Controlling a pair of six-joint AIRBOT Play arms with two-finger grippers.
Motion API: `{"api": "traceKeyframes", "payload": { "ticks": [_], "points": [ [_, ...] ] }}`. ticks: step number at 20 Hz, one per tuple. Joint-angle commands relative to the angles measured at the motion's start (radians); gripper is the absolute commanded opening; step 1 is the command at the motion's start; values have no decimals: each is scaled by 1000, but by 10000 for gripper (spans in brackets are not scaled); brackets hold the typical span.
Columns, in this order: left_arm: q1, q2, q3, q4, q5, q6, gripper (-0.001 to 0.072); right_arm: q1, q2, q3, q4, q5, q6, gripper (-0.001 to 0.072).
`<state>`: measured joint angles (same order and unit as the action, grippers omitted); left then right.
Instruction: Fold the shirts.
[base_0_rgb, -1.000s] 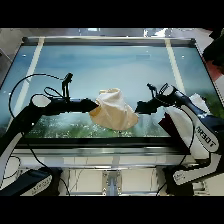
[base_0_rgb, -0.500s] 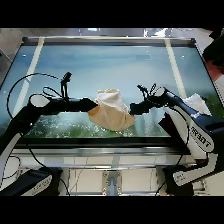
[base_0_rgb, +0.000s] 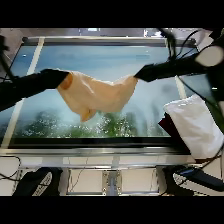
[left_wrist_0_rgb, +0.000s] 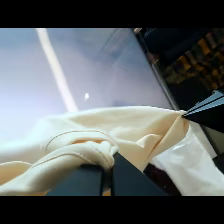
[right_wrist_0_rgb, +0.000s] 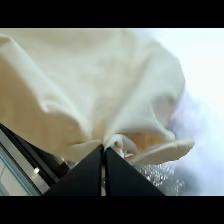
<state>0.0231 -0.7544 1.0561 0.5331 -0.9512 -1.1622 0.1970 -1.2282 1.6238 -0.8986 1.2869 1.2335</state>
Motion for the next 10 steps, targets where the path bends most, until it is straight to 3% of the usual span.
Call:
{"api": "traceKeyframes", "payload": {
  "ticks": [1,4,6,10],
  "points": [
    [22,142,54,-71,-10,0,13,44,139,219,-3,-6,44,6],
    [23,197,55,-14,-10,3,13,106,164,311,-6,8,74,6],
    [22,189,48,192,-19,-12,13,136,148,295,-69,40,77,6],
    [22,89,-70,516,-130,-163,13,139,32,185,-316,74,148,6]
  ]
}}
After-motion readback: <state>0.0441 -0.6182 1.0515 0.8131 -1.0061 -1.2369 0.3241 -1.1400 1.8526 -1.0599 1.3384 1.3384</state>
